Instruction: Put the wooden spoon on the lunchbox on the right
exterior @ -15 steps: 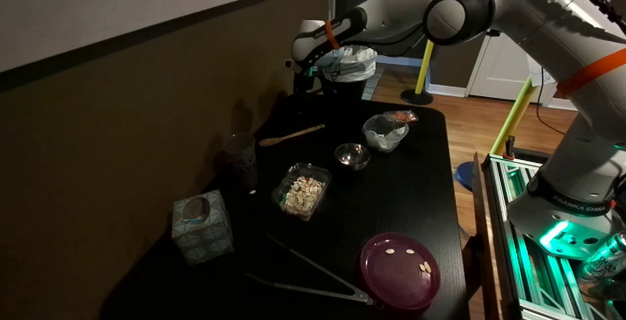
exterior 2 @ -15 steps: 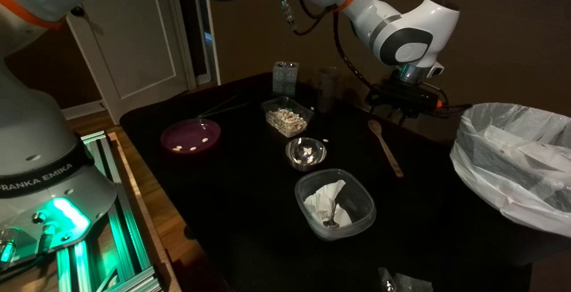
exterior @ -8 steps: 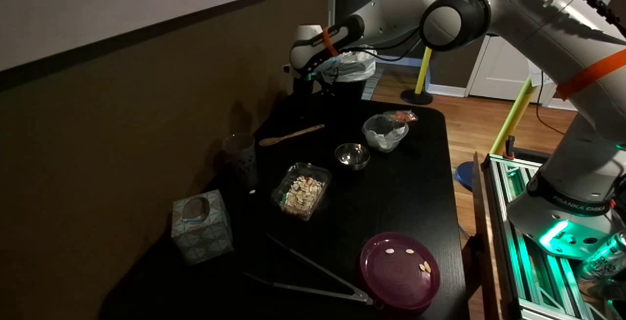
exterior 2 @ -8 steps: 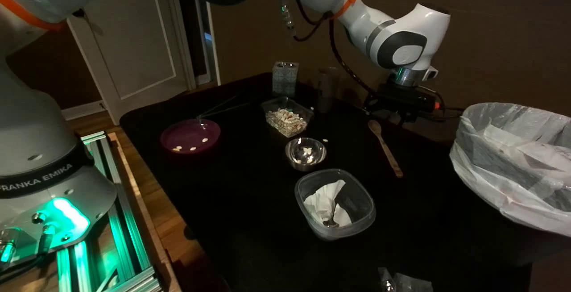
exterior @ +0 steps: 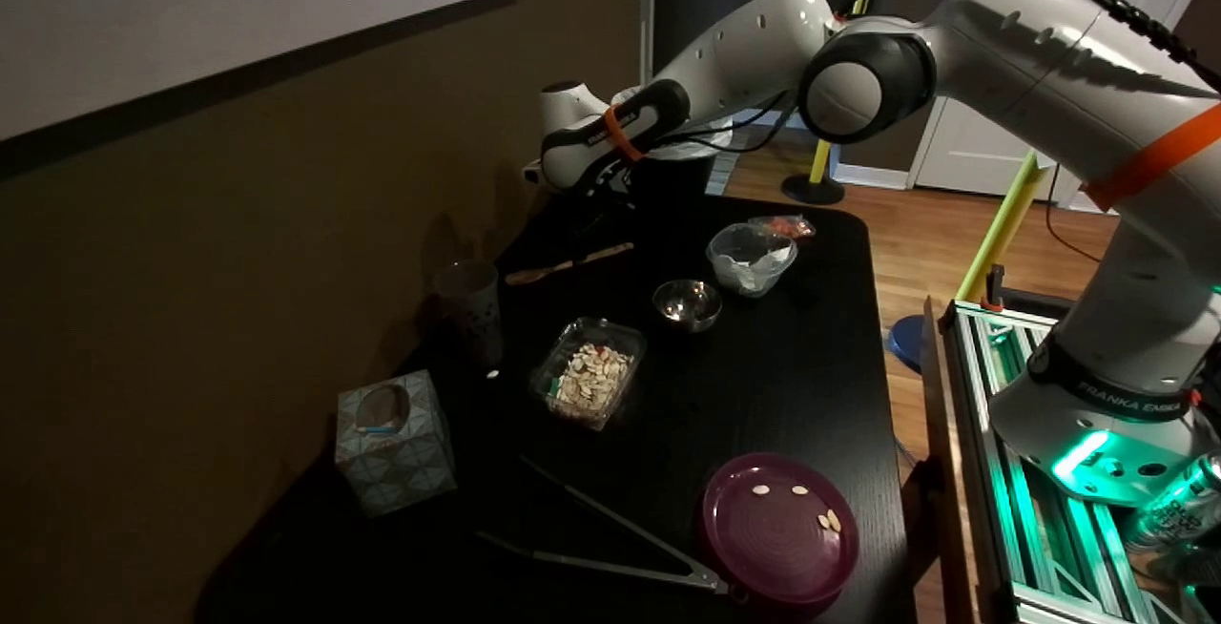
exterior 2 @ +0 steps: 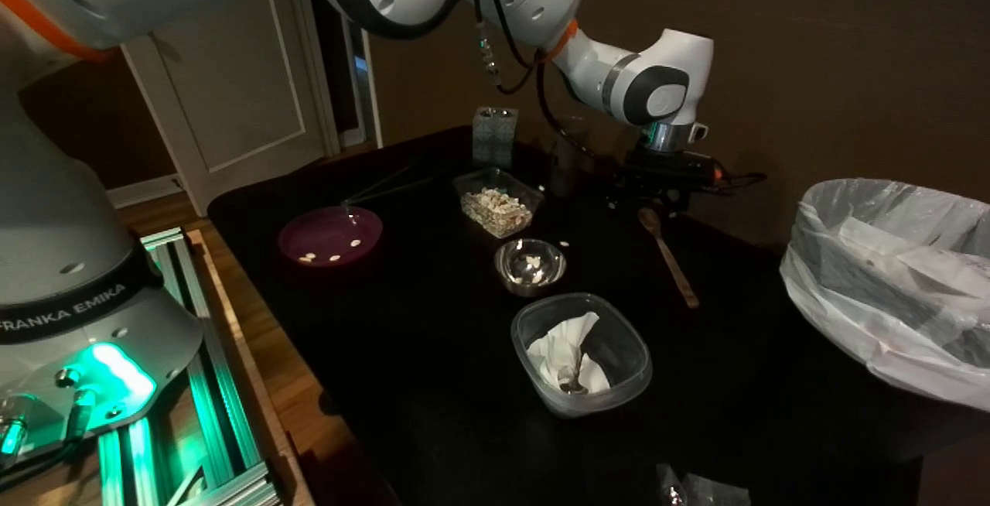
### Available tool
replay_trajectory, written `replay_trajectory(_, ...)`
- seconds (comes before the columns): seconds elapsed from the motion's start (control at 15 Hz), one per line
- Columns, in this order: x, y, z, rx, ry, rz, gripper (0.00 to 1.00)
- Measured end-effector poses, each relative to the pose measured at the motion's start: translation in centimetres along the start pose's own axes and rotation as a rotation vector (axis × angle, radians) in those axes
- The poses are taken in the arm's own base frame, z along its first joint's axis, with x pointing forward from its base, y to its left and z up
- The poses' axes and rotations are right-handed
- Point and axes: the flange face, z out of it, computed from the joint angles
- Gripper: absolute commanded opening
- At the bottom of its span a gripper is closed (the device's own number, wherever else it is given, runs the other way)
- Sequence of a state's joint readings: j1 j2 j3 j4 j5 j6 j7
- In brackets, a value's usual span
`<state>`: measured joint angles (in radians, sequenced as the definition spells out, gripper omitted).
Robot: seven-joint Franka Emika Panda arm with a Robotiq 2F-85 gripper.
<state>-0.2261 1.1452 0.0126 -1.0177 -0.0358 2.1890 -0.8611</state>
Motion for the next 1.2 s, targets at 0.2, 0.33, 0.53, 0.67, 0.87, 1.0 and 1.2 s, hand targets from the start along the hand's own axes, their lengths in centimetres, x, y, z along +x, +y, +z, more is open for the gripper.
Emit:
replay_trajectory(0.2,-0.1,0.4,-0.2,-0.003,0.003,0.002,1.00)
replay_trajectory(0.33,-0.1,0.5,-0.3,-0.012,0.005,-0.001,1.00)
replay_trajectory(0.53,0.6,0.3,-0.5,-0.061,-0.029,-0.092,1.00)
replay_trajectory(0.67,1.5,-0.2,-0.3,-0.088,-0.055,-0.158,1.00)
replay_trajectory(0.87,2.3,-0.8,0.9,-0.104,-0.083,-0.261,1.00)
replay_trajectory(1.0,2.3,-0.6,1.8,-0.115,-0.103,-0.309,1.00)
replay_trajectory(1.2,1.4,0.4,3.0,-0.124,-0.133,-0.300,1.00)
